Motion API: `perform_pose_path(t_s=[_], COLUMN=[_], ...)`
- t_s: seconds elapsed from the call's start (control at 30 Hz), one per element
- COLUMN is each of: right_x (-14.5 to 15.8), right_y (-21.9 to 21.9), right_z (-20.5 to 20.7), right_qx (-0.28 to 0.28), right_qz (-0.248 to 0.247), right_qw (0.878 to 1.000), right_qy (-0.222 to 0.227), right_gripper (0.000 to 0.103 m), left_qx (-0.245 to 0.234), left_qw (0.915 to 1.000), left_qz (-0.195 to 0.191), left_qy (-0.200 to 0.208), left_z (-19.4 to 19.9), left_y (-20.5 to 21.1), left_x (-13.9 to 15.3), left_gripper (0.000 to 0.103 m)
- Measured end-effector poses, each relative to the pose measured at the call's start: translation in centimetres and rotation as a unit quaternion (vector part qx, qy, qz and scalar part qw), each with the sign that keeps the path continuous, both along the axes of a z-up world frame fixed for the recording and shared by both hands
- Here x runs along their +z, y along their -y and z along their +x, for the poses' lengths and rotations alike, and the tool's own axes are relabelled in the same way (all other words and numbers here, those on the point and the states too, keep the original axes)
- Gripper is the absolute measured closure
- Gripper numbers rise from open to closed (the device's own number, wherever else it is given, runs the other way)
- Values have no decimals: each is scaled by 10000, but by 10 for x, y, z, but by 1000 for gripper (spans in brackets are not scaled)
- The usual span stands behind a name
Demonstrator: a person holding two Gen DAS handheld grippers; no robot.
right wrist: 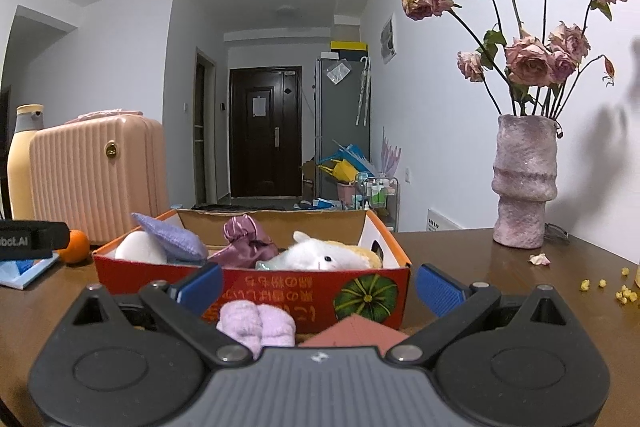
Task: Organize soft objects
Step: 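Move both grippers back from the box toward the items on the table, then lower the right gripper onto the blue handkerchief tissue pack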
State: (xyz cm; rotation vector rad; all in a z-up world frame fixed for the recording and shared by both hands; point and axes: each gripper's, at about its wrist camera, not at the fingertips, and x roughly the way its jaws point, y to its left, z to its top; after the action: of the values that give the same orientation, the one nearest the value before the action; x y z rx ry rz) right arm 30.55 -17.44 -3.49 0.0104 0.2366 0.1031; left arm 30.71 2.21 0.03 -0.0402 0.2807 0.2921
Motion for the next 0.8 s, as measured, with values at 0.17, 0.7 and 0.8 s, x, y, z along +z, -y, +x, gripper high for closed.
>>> perform_pose_path(t_s=[0.17, 0.7, 0.8], right_x=[-1, -1, -1], right_y=[6, 25, 28], right_z=[-12, -43, -45], right_qx=[27, 66, 61], right_qz=[-6, 19, 38], right_qw=[10000, 9997, 9997], right_qy=[-54, -214, -236], right_gripper=[0, 0, 0], left_qx=[-104, -589, -645], left_qw=[9999, 9972, 9965], left_qz=[28, 43, 89], left_qy=[-105, -462, -518], left_z=[-13, -53, -54], left_y=[4, 25, 29], left_x=[-3, -18, -21], left_gripper=[0, 0, 0])
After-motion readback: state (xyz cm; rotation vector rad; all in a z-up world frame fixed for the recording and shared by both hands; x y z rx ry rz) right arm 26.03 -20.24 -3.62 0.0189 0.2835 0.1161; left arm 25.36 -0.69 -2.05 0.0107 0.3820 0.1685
